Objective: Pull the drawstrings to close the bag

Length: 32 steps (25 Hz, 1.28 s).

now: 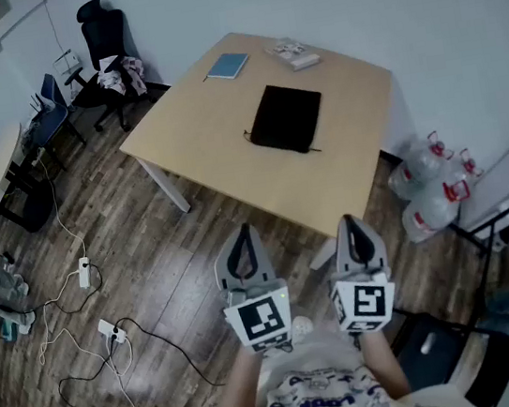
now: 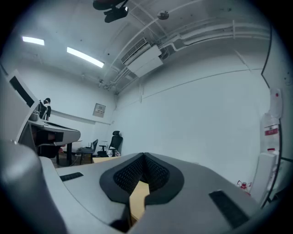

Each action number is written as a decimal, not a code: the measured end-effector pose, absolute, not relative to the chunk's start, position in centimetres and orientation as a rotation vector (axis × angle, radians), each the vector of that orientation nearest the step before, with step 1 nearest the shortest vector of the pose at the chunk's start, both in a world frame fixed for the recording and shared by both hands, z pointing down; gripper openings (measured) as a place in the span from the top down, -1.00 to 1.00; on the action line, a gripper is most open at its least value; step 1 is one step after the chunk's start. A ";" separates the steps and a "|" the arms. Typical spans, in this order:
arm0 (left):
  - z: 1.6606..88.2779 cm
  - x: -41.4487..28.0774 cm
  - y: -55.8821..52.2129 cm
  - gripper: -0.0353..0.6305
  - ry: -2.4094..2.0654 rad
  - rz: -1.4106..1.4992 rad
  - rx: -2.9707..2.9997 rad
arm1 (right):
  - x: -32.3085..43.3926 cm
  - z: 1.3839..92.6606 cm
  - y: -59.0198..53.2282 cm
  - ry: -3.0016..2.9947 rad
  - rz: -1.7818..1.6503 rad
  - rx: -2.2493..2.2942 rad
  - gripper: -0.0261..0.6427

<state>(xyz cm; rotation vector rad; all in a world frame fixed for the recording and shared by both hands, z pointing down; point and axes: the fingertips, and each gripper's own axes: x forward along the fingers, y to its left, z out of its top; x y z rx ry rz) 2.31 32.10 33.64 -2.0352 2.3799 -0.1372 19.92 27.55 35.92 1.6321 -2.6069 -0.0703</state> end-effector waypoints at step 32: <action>40.1 -2.1 17.0 0.89 2.396 -0.319 -2.123 | 19.0 42.6 11.2 -2.493 -0.030 1.599 0.92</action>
